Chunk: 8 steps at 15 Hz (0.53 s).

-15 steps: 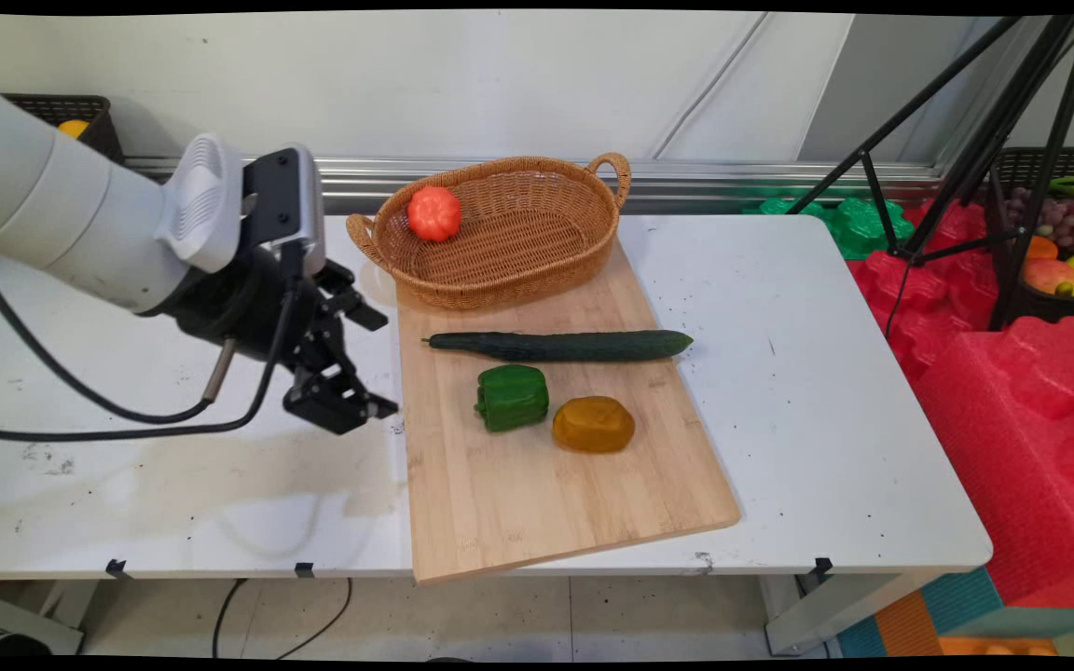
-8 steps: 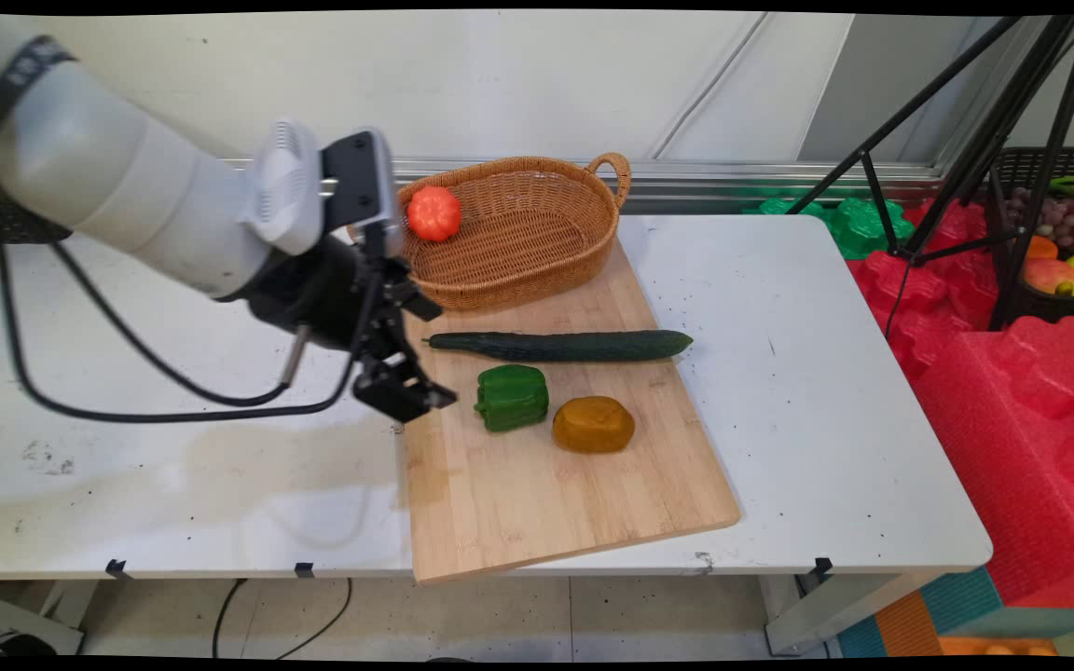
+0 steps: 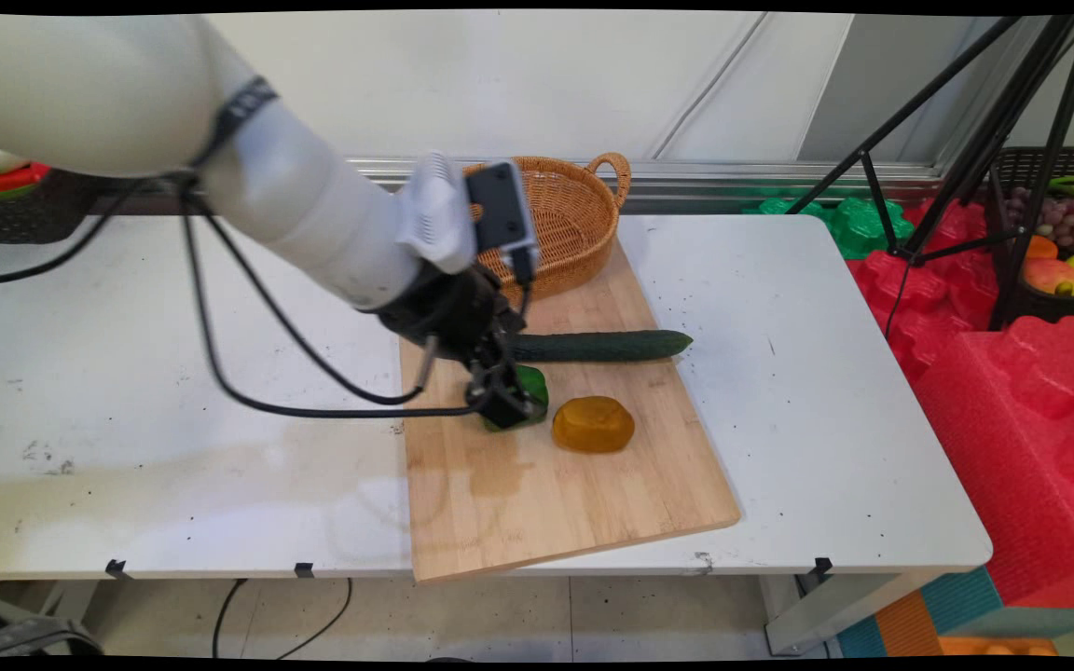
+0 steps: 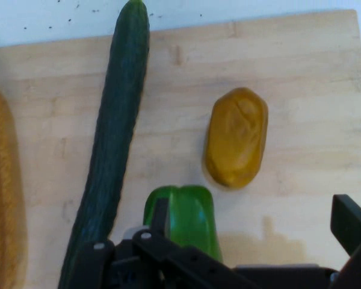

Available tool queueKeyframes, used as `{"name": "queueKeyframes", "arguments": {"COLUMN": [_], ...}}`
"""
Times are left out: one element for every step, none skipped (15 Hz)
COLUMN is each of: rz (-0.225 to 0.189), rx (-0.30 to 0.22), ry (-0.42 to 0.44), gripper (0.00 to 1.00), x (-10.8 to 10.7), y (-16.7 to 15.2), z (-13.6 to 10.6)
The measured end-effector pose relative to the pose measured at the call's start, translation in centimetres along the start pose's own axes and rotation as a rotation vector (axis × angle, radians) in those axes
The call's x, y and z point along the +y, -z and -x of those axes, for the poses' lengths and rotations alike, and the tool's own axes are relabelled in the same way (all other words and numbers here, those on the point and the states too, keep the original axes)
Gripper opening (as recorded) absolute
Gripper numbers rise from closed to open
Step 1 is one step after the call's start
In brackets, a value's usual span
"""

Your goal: Pick up the potato from the cutting board

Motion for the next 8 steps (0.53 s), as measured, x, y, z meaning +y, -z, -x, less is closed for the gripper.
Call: {"name": "queueKeyframes", "arguments": {"rz": [0.003, 0.007, 0.012, 0.016, 0.020, 0.023, 0.026, 0.029], "rx": [-0.005, -0.012, -0.019, -0.026, -0.032, -0.036, -0.043, -0.047], "ry": [-0.001, -0.003, -0.003, -0.004, -0.005, -0.006, -0.008, -0.009], "gripper": [1.00, 1.00, 1.00, 1.00, 1.00, 1.00, 1.00, 1.00], "x": [0.0, -0.1, -0.2, -0.2, -0.2, -0.3, -0.3, -0.3], "y": [-0.9, -2.1, -3.2, -4.3, -5.3, -5.9, -6.8, -7.4], "z": [-0.5, -1.0, -1.4, -1.8, -2.1, -2.2, -2.4, -2.6]}}
